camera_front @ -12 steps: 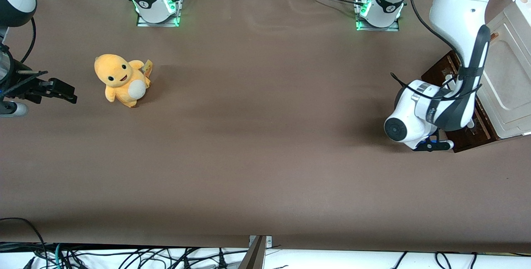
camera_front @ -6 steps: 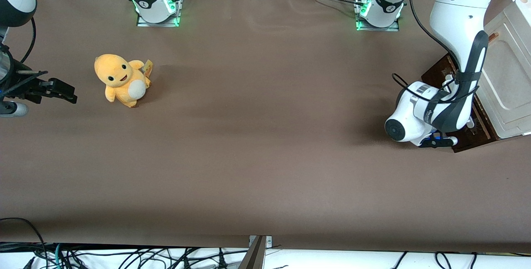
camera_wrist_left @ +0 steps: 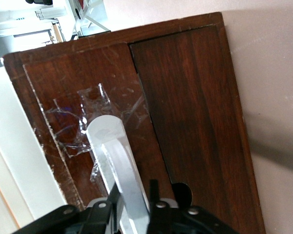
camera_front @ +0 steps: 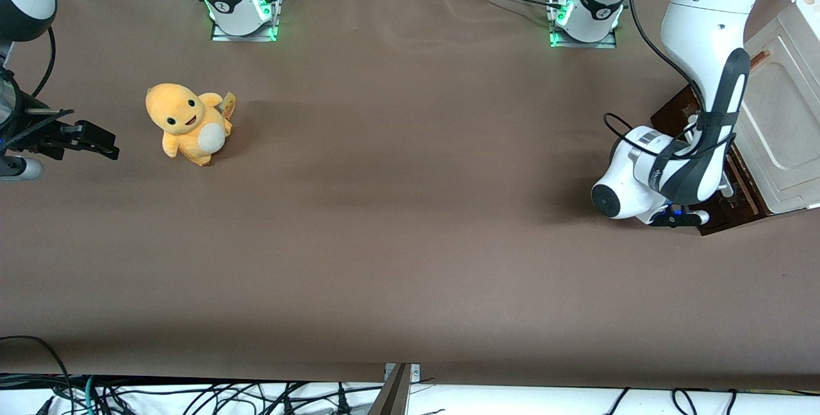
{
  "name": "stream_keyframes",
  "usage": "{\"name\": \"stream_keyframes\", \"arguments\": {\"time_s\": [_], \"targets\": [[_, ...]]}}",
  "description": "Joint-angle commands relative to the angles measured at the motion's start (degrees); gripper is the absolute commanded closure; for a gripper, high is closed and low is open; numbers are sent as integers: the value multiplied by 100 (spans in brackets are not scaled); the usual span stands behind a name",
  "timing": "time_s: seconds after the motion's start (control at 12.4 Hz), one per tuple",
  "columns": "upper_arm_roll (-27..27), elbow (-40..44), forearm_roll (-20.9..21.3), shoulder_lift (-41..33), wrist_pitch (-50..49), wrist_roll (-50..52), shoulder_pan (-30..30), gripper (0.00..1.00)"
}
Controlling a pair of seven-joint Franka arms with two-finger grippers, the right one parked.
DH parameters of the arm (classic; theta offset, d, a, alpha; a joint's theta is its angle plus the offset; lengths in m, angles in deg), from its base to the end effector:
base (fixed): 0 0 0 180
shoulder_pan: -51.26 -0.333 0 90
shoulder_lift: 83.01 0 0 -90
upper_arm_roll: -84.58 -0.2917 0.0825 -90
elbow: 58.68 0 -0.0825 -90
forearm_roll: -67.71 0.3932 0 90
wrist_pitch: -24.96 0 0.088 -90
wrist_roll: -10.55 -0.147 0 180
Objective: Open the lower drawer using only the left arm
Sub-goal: 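Pull the white handle outward with the left gripper, sliding the drawer open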
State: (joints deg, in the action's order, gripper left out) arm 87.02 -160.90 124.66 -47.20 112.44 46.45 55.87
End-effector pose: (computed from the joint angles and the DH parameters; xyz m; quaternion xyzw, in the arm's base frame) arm 0.5656 0.0577 0.1657 -0.8221 -0.0197 0.1918 0.5357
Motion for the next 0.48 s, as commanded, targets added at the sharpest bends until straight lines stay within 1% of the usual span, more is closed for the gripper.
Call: {"name": "stream_keyframes", "arguments": {"time_s": [0.0,0.4], "targets": [[37,18,80,-30,-161,-390,13,92],[212,264,-43,-12,-398,-443,145,95]]}}
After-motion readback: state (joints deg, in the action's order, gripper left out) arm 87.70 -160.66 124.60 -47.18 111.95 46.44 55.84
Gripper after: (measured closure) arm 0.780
